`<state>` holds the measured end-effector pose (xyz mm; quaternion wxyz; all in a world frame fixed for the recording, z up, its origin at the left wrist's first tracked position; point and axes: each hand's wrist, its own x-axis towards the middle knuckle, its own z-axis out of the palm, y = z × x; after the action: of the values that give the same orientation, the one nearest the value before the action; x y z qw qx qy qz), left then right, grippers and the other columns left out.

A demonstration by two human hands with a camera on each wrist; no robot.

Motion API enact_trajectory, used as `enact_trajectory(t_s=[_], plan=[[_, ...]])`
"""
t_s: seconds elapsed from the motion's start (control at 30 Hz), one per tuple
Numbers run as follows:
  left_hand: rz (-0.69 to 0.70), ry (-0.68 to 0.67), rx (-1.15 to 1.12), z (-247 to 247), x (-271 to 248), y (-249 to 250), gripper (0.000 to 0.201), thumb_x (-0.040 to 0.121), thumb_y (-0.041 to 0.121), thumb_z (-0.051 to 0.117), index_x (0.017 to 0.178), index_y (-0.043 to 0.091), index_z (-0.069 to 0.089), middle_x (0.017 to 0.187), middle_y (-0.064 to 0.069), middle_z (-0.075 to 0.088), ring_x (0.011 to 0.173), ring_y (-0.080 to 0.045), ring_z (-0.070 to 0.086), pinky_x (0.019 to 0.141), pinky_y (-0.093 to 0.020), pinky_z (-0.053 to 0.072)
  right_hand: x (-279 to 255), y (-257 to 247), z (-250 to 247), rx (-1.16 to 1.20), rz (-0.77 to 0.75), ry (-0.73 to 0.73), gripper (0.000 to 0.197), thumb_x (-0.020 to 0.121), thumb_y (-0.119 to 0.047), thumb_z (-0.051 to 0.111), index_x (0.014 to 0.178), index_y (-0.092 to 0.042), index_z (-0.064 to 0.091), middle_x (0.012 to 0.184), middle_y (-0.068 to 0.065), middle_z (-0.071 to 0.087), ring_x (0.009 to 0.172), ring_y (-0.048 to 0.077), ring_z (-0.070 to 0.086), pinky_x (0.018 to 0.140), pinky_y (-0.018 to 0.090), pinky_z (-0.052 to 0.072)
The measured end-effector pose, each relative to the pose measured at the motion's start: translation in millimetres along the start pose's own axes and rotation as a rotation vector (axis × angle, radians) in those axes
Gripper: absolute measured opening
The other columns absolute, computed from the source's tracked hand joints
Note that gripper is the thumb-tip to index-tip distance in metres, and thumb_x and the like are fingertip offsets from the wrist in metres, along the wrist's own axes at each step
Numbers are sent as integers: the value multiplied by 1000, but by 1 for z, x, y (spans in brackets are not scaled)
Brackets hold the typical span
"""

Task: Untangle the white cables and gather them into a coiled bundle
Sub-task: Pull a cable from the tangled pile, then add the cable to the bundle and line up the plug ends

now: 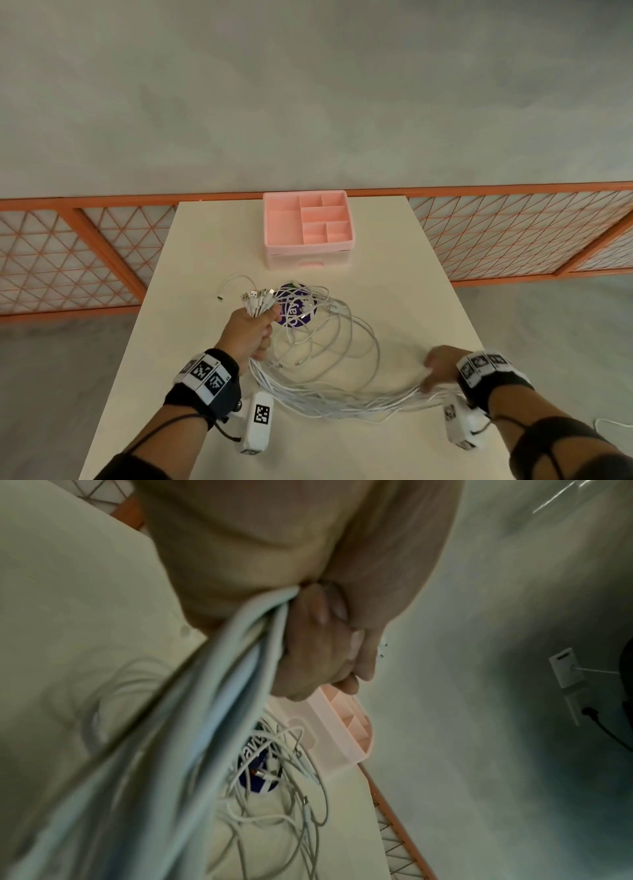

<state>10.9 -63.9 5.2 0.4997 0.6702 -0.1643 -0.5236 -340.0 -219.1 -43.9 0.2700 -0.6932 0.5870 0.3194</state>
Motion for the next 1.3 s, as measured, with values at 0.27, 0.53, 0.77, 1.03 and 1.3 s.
enact_trajectory(t_s=[0.27,0.53,0.77,1.03,1.3], plan=[[37,-9,-32,10,-2,6,27,95,33,66,77,14,58,53,4,29,42,-10,23,44,-17,18,11,-89,17,531,-96,185,55,93,-37,61,140,-13,44,134,10,56,117,27,58,99,34,45],[98,-5,-82,10,-4,14,38,94,34,66,66,22,44,54,4,28,43,-10,22,43,-18,17,-15,-130,7,1112,-238,281,15,94,-12,61,83,-2,59,56,11,57,50,24,57,54,33,49],[67,28,-221,14,0,20,35,89,33,73,71,23,46,56,6,26,41,-8,21,37,-18,19,-68,-168,-39,1456,-456,270,11,88,-2,53,79,-8,53,59,6,49,44,17,39,44,23,32],[-3,-48,-351,23,-2,22,32,92,41,67,77,16,55,61,2,43,41,-8,27,36,-18,24,-107,-202,-38,1425,-796,223,28,93,-14,65,73,-11,46,54,5,42,42,16,33,43,24,26],[-15,-91,-698,26,-4,32,35,98,42,56,84,9,56,67,-3,60,35,-7,33,35,-18,30,-98,-210,-11,1180,-857,226,25,92,-16,68,72,-14,51,50,0,43,39,11,36,41,21,31]])
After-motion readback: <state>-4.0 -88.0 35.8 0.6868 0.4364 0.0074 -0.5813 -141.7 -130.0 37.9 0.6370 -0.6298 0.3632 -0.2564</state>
